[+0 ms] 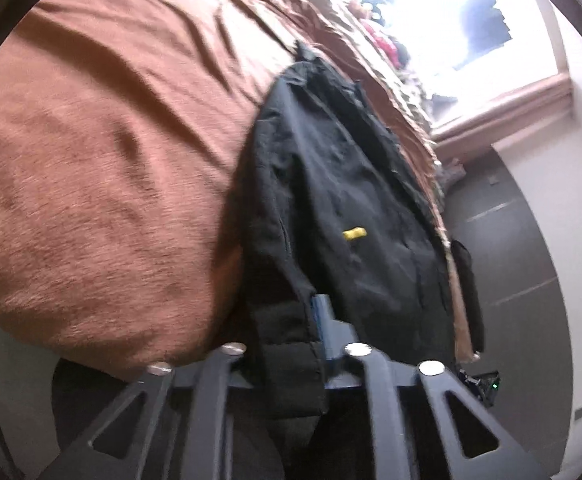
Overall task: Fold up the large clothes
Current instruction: 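Grasp the end of the folded black jacket with both grippers, then lift the jacket end and fold it over onto itself with both grippers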
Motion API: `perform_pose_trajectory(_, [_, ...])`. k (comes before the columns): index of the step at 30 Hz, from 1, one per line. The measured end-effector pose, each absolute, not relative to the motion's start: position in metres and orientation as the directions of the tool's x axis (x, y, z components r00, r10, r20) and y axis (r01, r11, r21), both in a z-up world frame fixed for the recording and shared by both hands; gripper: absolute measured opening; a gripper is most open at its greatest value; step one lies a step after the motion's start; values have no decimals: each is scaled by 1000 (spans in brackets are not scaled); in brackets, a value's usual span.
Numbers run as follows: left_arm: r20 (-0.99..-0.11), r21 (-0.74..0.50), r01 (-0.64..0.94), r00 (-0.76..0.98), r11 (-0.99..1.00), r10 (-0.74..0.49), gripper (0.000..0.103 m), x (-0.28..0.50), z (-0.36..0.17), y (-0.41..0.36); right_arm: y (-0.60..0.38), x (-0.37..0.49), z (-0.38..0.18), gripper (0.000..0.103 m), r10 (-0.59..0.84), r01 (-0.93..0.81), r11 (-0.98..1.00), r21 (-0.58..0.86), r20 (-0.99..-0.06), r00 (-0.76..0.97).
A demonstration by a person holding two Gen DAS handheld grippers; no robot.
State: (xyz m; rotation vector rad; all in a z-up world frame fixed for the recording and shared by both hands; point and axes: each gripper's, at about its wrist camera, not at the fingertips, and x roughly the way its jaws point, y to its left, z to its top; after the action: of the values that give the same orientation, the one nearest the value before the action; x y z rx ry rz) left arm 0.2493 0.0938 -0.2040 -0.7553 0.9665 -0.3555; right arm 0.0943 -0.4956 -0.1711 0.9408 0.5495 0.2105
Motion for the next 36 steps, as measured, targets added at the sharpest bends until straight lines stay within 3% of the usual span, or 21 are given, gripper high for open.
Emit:
perform_pose_trajectory(1, [-614, -710, -62, 543, 702, -572, 9, 248, -205, 97, -498, 95, -171, 9, 390, 80, 579, 811, -362, 847])
perform_pose_trajectory(4, [-573, -727, -34, 581, 686, -578, 5, 241, -194, 104, -495, 92, -160, 0, 376, 71, 573, 817, -339, 862])
perform_pose_trajectory(17, [-389, -768, 100, 712, 632, -585, 1, 229, -87, 128, -462, 69, -44, 0, 399, -135, 649, 749, -183, 899])
perform_pose_trajectory(28, [-214, -745, 258, 781, 615, -587, 1, 166, 20, 152, -439, 23, -3, 0, 416, -282, 691, 665, -47, 908])
perform_pose_trajectory(36, [-124, -699, 352, 798, 622, -590, 2, 99, 70, 159, -435, -16, -18, 0, 418, -347, 741, 575, 10, 909])
